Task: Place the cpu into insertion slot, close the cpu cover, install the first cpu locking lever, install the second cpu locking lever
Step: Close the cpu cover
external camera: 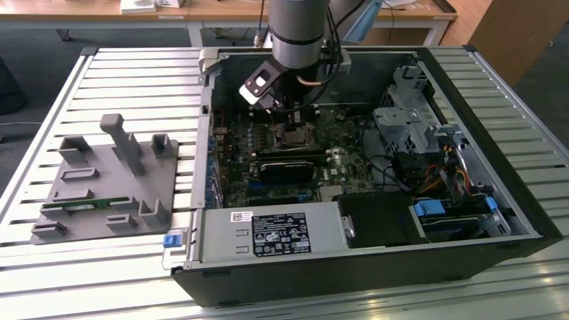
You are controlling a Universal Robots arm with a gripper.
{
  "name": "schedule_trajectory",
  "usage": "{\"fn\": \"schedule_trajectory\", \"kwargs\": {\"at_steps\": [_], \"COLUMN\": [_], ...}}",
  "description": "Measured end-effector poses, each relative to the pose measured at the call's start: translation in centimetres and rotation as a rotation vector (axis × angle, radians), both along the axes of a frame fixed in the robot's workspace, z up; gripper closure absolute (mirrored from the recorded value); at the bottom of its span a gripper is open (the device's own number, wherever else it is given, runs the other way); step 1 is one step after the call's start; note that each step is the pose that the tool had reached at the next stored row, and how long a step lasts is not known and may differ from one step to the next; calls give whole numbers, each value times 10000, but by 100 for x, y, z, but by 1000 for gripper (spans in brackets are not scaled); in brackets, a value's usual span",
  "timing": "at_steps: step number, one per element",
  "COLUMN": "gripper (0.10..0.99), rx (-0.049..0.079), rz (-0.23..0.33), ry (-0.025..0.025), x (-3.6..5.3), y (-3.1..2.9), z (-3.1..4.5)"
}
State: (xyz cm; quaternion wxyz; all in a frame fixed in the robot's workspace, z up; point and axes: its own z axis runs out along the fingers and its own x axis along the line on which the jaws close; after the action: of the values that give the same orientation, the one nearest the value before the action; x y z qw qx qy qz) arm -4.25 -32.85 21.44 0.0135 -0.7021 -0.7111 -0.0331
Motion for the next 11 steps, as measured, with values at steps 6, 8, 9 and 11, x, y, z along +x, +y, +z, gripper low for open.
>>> {"fn": "schedule_trajectory", "kwargs": {"at_steps": [6,8,9,11], "gripper": [980,980,980,980], "rx": [1,-1,-1,0], "rz": [30,43,51,66], "ry": [-1,0,0,0], "x": [-50,-68,-74,-81], "y": [0,0,0,0], "z": [-51,-64,-71,-92]}}
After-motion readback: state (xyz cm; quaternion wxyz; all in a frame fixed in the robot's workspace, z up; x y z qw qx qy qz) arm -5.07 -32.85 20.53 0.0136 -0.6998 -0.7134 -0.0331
